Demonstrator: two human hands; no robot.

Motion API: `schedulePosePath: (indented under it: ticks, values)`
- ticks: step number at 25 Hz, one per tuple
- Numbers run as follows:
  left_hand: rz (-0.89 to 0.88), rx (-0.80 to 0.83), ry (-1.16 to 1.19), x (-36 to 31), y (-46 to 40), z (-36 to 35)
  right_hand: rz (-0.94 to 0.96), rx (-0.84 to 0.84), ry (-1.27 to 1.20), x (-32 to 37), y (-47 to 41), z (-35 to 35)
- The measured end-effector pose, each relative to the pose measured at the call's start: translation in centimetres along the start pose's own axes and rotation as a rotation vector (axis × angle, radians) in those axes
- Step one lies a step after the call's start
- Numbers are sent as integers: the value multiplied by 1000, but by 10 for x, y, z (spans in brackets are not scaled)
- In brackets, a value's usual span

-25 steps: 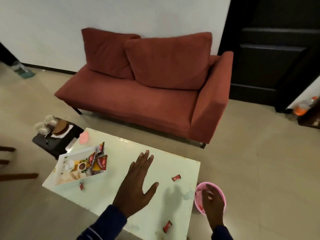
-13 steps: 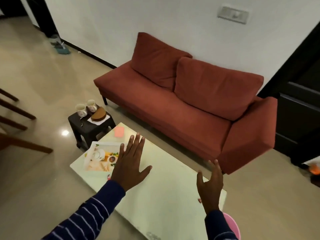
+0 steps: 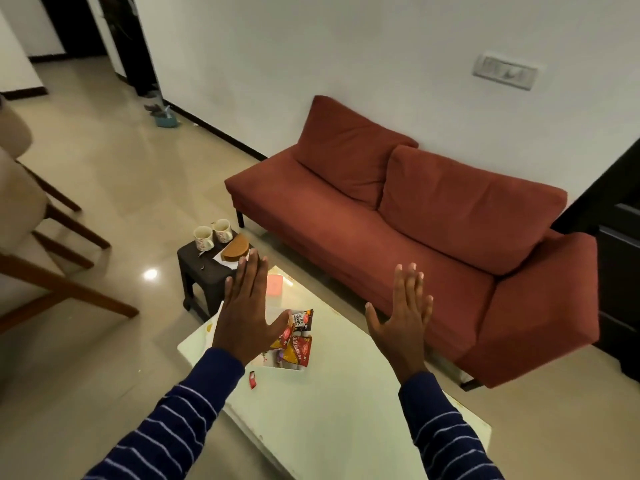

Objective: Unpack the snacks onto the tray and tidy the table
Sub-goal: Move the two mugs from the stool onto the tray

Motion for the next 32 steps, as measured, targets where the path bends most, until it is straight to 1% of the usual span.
schedulePosePath:
  ticks: [4, 9, 12, 15, 19, 22, 26, 29, 32]
  values:
    - [27, -26, -19, 28, 1, 10, 33, 27, -28, 31, -19, -23]
    - [76, -42, -31, 82, -18, 35, 125, 91, -63, 99, -34, -57]
    - [109, -36, -16, 132, -37, 49, 144, 119, -53, 143, -52, -84]
    - [138, -12, 0, 197, -56, 57, 144, 119, -39, 189, -73, -119]
    - [148, 73, 18, 282, -79, 65, 54, 160, -58, 258, -80, -174]
    - [109, 150, 27, 329, -99, 73, 53, 218, -60, 317, -76, -208]
    - [74, 159, 45, 364, -139, 89, 76, 264, -52, 366, -91, -228]
    - [85, 153, 35, 384, -168, 90, 109, 247, -67, 384, -118, -235]
    - [116, 184, 52, 395, -190, 75, 141, 238, -107, 393, -146, -246]
Point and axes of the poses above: each hand's wrist, its own y-axis away from the middle knuckle, its own z-axis out of the back of the hand, x = y × z, the point moved 10 cm from there along -y, towards the middle knuckle, and after that the axes turned 10 degrees about y, right-handed, at the moved point
